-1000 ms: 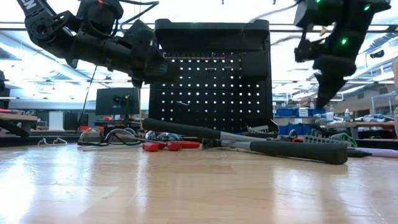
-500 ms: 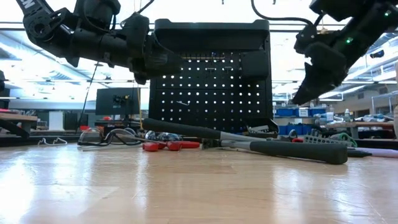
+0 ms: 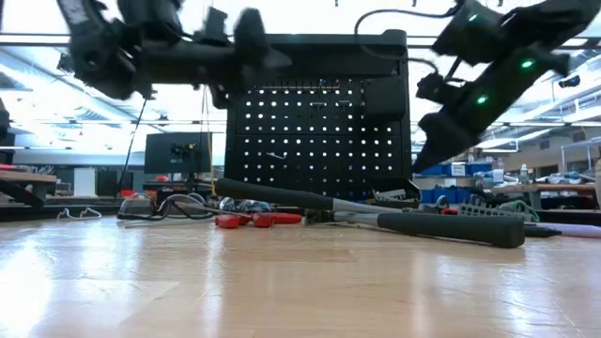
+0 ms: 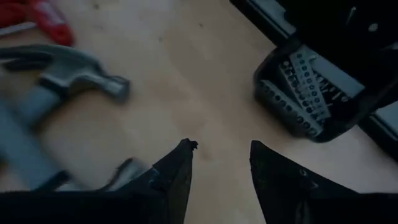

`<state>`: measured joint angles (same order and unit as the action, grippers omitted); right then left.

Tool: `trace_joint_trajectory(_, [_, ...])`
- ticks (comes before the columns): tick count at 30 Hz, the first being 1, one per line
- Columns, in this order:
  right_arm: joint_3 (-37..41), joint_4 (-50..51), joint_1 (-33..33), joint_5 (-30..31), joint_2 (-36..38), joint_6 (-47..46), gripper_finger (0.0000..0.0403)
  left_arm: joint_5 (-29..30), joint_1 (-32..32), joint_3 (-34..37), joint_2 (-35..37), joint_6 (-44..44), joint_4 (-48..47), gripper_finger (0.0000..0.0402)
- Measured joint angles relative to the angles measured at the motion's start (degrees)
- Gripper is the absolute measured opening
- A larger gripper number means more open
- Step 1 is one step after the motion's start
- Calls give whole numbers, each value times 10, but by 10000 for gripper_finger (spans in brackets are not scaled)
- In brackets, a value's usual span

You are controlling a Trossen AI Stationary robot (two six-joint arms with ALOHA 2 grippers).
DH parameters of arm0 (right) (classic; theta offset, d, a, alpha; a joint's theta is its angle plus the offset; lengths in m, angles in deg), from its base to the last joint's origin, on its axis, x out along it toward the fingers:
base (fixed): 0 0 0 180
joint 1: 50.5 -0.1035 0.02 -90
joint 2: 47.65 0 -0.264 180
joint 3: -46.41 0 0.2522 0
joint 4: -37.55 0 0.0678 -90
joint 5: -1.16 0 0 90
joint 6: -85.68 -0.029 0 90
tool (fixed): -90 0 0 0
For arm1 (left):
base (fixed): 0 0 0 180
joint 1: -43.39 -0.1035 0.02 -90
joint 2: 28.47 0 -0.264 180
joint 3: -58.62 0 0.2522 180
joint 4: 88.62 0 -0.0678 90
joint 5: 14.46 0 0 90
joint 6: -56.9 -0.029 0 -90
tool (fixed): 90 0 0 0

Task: Hang tools onto peg board
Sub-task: Remove the terminal block from the bottom basket of the peg board

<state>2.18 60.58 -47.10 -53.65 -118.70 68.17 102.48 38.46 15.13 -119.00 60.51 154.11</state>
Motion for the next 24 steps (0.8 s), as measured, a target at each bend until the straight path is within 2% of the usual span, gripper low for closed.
trace_joint_trajectory(5, [-25, 3, 71, -41, -19, 77, 162, 0, -7, -51, -120, -5, -8, 206])
trace_joint_trajectory(8, [-34, -7, 96, -41, -20, 107, 163, -18, -6, -58, -157, -24, -10, 206])
trace_joint_trajectory(13, [-39, -54, 135, -33, -17, 176, 163, -64, -6, -62, -157, -63, 12, 206])
trace_joint_trajectory(19, [-39, -147, 193, -32, -43, 142, 157, -65, -4, -61, -155, -110, 25, 206])
trace_joint_trajectory(24, [-39, -177, 212, -32, -85, 133, 154, -64, -4, -61, -155, -130, 25, 206])
